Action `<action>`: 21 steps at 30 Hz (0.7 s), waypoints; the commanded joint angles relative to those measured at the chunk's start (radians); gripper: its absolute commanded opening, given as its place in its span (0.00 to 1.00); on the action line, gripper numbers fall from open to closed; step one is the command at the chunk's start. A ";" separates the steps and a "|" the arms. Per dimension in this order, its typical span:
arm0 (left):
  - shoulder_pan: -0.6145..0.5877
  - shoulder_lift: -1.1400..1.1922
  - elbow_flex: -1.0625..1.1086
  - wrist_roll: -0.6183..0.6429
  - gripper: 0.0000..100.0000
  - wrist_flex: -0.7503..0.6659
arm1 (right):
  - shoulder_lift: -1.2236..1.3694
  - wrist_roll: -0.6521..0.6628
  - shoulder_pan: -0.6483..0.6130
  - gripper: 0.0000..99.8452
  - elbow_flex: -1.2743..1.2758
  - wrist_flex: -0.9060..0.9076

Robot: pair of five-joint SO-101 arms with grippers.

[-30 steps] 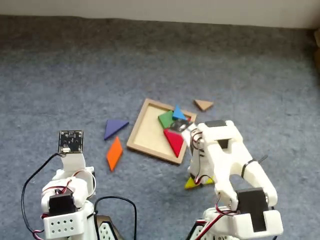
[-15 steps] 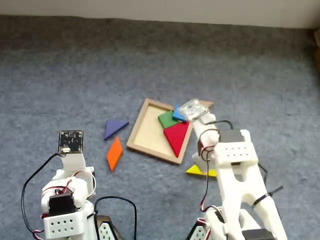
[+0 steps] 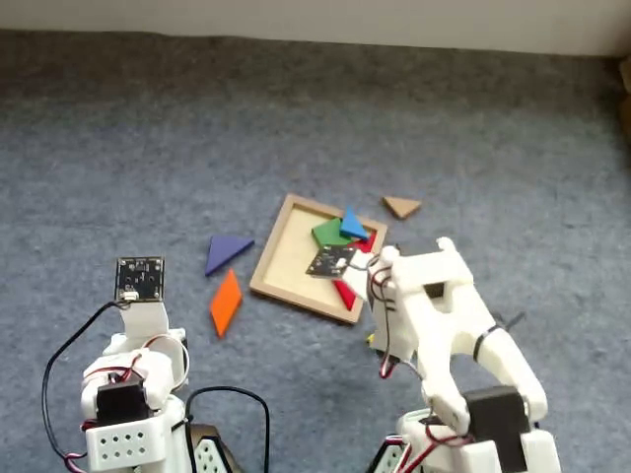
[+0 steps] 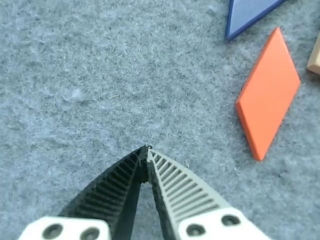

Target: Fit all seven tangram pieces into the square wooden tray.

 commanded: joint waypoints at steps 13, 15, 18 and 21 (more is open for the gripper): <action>-0.010 -0.027 0.019 -0.003 0.01 -0.002 | 0.189 0.018 0.065 0.51 -0.191 0.021; -0.010 -0.027 0.019 -0.003 0.01 -0.002 | 0.188 0.018 0.064 0.51 -0.157 0.021; -0.010 -0.027 0.019 -0.003 0.01 -0.002 | 0.188 0.018 0.045 0.51 -0.108 0.021; -0.010 -0.027 0.019 -0.003 0.01 -0.002 | 0.186 0.018 0.036 0.51 -0.068 0.012</action>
